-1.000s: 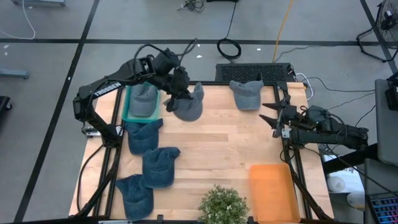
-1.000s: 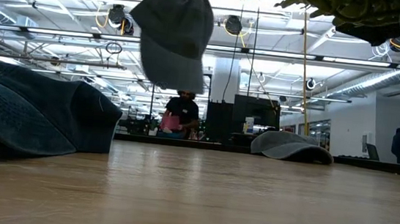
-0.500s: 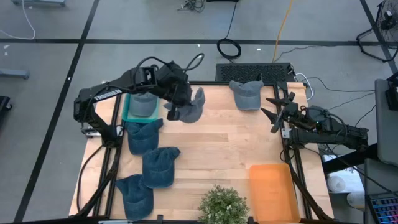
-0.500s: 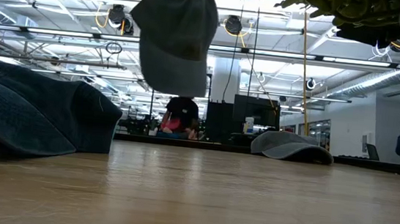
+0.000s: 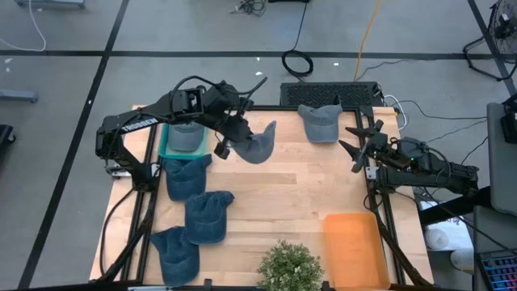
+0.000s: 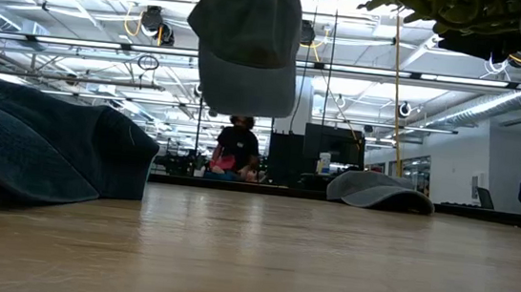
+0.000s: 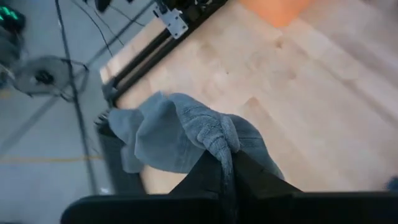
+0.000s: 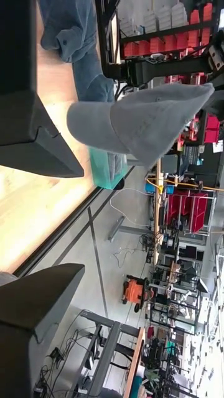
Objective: Pick & Place hat
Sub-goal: Put the bottom gray cap into the green bin
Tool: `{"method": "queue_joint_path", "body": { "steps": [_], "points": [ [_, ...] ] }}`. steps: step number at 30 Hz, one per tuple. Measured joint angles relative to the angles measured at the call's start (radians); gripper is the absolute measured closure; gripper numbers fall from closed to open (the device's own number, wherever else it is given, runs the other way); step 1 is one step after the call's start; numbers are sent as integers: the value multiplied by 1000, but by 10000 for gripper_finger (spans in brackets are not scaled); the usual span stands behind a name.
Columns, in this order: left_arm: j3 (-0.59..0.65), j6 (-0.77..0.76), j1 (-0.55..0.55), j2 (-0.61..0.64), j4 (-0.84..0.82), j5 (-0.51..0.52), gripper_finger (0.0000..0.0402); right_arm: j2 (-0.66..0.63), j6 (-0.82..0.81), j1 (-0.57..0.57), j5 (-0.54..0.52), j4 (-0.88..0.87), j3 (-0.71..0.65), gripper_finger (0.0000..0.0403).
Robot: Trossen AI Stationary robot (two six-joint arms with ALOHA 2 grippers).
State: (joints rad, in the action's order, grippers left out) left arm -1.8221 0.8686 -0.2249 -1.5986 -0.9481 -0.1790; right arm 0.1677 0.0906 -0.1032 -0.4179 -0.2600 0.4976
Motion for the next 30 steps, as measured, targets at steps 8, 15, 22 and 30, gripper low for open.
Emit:
{"method": "queue_joint_path", "body": {
  "steps": [8,15,22,30],
  "points": [
    [0,177,25,0,115,148,397,0,0,0,0,0,0,175],
    [0,247,50,0,148,238,397,0,0,0,0,0,0,176],
    [0,263,87,0,148,367,395,0,0,0,1,0,0,177],
    [1,180,79,0,5,464,397,0,0,0,1,0,0,175]
  ]
}}
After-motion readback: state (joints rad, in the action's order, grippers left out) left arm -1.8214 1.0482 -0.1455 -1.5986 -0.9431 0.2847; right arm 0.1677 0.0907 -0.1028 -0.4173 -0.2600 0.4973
